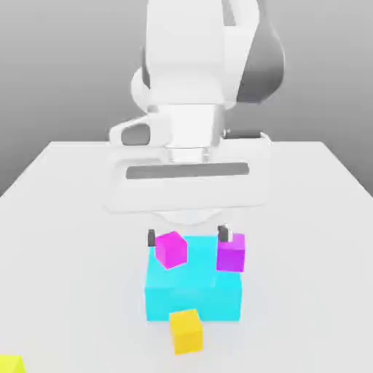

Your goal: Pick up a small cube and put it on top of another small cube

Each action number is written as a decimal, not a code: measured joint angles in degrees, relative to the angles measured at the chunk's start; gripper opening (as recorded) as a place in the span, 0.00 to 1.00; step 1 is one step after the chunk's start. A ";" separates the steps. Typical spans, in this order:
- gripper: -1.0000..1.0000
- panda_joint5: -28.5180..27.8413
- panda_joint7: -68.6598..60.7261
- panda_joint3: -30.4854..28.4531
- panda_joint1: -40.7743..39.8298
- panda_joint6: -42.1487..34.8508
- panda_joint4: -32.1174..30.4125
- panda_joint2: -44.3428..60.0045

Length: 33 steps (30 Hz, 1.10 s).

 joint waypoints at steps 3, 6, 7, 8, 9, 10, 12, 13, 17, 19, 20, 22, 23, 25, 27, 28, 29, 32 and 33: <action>0.50 0.24 -1.78 0.09 -0.07 3.15 -2.09 6.23; 0.50 0.36 -3.18 0.44 -0.42 6.65 -3.57 12.46; 0.50 0.51 -3.42 0.61 -0.56 8.18 -3.42 14.54; 0.50 0.70 -3.63 0.78 -0.69 9.78 -3.14 16.61; 0.50 0.92 -3.83 0.95 -0.81 11.43 -2.80 18.69; 0.50 1.09 -3.98 1.17 -1.00 13.08 -2.43 20.77; 0.00 1.35 -4.19 1.54 -1.31 15.70 -1.82 24.03; 0.00 1.35 -4.19 1.54 -1.31 15.70 -1.82 24.03; 0.00 1.24 -4.08 1.55 -1.33 15.66 -1.82 24.03; 0.00 1.16 -4.03 1.58 -1.37 15.56 -1.85 23.90; 0.00 1.00 -3.95 1.55 -1.38 14.44 -2.13 22.49; 0.00 0.57 -3.60 1.28 -1.20 11.49 -2.84 18.85; 0.00 0.35 -3.43 1.18 -1.15 9.88 -3.23 16.85; 0.00 0.19 -2.97 0.78 -1.25 6.68 -3.42 13.49; 0.00 1.07 -1.42 -0.78 -2.64 3.97 -0.17 14.17; 0.00 1.61 -0.55 -1.67 -3.44 2.65 1.76 14.86; 0.00 2.17 0.34 -2.57 -4.28 1.35 3.75 15.63; 0.00 3.92 3.05 -5.36 -6.82 -2.52 9.91 18.15; 0.00 4.46 4.00 -6.29 -7.68 -3.78 11.97 19.01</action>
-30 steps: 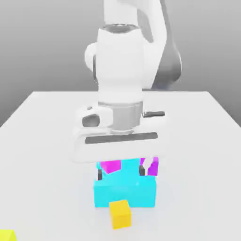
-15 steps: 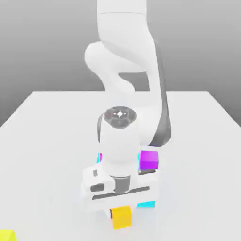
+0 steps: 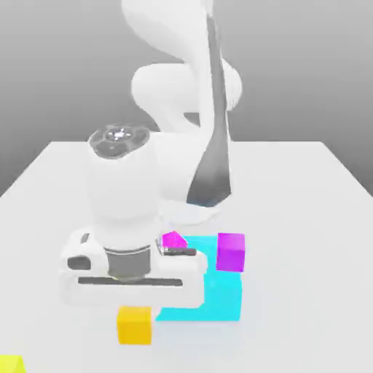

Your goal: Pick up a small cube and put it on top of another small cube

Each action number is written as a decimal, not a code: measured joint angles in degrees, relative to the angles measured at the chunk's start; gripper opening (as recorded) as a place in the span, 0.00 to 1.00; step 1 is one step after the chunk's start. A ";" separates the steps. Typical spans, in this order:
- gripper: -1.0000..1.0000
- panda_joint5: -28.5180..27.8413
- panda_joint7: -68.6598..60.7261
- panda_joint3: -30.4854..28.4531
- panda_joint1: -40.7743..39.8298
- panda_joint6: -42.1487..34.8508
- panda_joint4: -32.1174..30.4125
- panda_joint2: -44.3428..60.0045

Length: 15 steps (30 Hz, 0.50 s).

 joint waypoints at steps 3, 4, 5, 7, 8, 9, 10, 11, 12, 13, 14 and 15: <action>0.00 1.74 2.73 -2.68 -2.70 -3.89 6.23 2.58; 0.00 2.30 3.65 -3.57 -3.59 -5.17 8.30 3.44; 0.00 2.85 4.59 -4.41 -4.53 -6.46 10.38 4.29; 0.00 3.97 6.38 -6.10 -6.34 -8.92 14.46 6.04; 0.00 4.71 6.50 -6.25 -6.95 -8.51 15.51 7.55; 0.00 5.48 6.29 -6.00 -7.49 -7.36 16.11 9.35; 0.00 6.28 5.92 -5.56 -8.00 -5.84 16.48 11.29; 1.00 6.81 5.65 -4.90 -8.63 -4.29 16.73 13.11; 1.00 6.82 5.65 -4.90 -8.63 -4.29 16.73 13.11; 1.00 6.82 5.65 -4.90 -8.63 -4.29 16.73 13.11; 1.00 6.82 5.65 -4.90 -8.63 -4.29 16.73 13.11; 1.00 6.82 5.65 -4.90 -8.63 -4.29 16.73 13.11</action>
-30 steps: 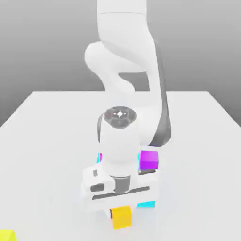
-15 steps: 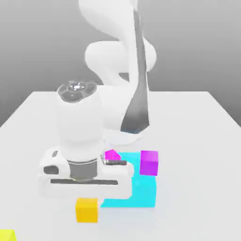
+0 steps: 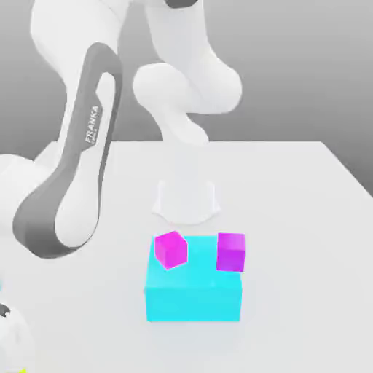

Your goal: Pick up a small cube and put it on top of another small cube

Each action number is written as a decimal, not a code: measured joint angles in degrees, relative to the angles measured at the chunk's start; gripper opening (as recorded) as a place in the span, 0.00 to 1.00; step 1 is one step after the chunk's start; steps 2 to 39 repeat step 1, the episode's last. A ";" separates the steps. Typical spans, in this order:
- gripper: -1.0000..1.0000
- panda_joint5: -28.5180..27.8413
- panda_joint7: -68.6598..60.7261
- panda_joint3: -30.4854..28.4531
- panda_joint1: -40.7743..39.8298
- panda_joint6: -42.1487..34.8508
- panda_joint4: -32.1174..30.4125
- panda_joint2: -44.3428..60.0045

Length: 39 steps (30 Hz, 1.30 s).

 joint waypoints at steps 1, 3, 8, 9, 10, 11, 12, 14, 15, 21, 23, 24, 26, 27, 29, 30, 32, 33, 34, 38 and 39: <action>1.00 0.00 0.00 0.00 0.00 0.00 0.00 0.00; 1.00 0.00 0.00 0.00 0.00 0.00 0.00 0.00; 1.00 0.00 0.00 0.00 0.00 0.00 0.00 0.00; 1.00 0.00 0.00 0.00 0.00 0.00 0.00 0.00; 1.00 0.00 0.00 0.00 0.00 0.00 0.00 0.00; 1.00 0.00 0.00 0.00 0.00 0.00 0.00 0.00; 1.00 0.00 0.00 0.00 0.00 0.00 0.00 0.00; 1.00 0.00 0.00 0.00 0.00 0.00 0.00 0.00; 1.00 0.00 0.00 0.00 0.00 0.00 0.00 0.00; 1.00 0.00 0.00 0.00 0.00 0.00 0.00 0.00; 1.00 0.00 0.00 0.00 0.00 0.00 0.00 0.00; 1.00 0.00 0.00 0.00 0.00 0.00 0.00 0.00; 1.00 0.00 0.00 0.00 0.00 0.00 0.00 0.00; 1.00 0.00 0.00 0.00 0.00 0.00 0.00 0.00; 1.00 0.00 0.00 0.00 0.00 0.00 0.00 0.00; 1.00 0.00 0.00 0.00 0.00 0.00 0.00 0.00; 1.00 0.00 0.00 0.00 0.00 0.00 0.00 0.00; 1.00 0.00 0.00 0.00 0.00 0.00 0.00 0.00; 1.00 0.00 0.00 0.00 0.00 0.00 0.00 0.00; 1.00 0.00 0.00 0.00 0.00 0.00 0.00 0.00; 1.00 0.00 0.00 0.00 0.00 0.00 0.00 0.00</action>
